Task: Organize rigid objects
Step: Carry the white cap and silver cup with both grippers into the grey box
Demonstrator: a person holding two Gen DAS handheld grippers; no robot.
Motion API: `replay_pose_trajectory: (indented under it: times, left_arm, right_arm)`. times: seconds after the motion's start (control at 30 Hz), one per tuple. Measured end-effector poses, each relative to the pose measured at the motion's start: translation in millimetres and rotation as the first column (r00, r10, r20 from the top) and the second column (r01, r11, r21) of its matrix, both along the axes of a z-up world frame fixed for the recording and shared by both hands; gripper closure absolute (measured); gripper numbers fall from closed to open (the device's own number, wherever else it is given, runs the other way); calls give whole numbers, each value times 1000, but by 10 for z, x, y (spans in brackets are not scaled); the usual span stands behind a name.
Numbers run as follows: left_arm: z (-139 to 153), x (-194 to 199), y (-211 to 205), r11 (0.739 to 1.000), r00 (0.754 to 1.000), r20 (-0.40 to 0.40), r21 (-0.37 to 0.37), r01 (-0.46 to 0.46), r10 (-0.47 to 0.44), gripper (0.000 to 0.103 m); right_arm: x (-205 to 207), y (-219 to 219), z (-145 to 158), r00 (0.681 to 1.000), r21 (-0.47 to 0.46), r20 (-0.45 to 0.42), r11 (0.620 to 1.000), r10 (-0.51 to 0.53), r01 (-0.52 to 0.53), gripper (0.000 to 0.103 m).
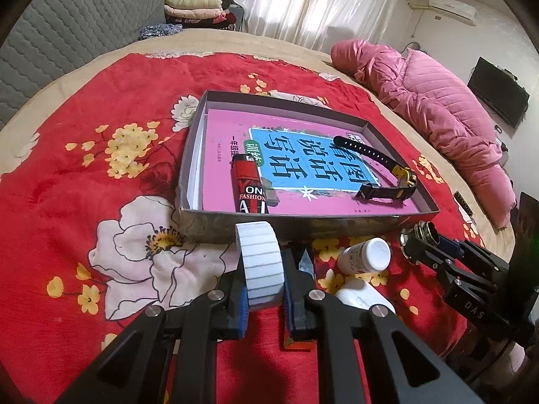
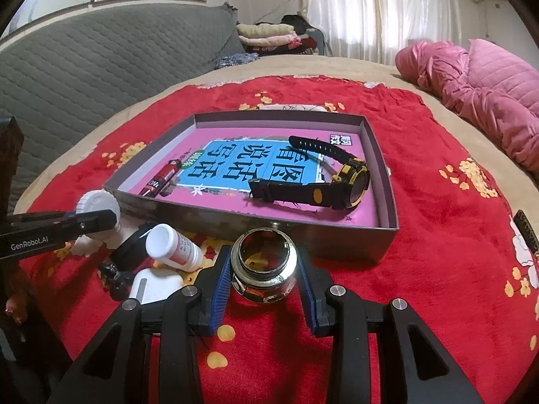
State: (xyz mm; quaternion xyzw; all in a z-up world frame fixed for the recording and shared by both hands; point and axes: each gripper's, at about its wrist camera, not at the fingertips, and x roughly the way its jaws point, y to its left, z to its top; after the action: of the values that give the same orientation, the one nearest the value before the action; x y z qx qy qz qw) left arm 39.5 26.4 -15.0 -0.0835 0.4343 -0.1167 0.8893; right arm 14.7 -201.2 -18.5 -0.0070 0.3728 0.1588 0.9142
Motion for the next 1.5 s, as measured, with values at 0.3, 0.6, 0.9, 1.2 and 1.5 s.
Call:
replay_pose_trajectory:
  times: [0.3, 0.6, 0.9, 1.2, 1.5]
  left_arm:
    - [58, -31, -14, 1000, 1000, 12, 7, 0, 0, 87]
    - [103, -59, -81, 1000, 1000, 25, 30, 5, -6, 87]
    - [154, -80, -140, 999, 999, 35, 47, 9, -11, 87]
    - [194, -72, -164, 998, 999, 41, 57, 3, -5, 87]
    - [272, 2, -258, 998, 998, 58, 60, 7, -10, 87]
  right_arm:
    - [-44, -20, 93, 1000, 15, 28, 1000, 1, -2, 65]
    - [-75, -68, 176, 999, 44, 50, 999, -11, 8, 65]
    - [-95, -153, 257, 997, 74, 71, 997, -33, 28, 65]
    - [-56, -255, 286, 994, 102, 85, 993, -69, 60, 65]
    - [5, -248, 312, 991, 118, 108, 991, -82, 69, 65]
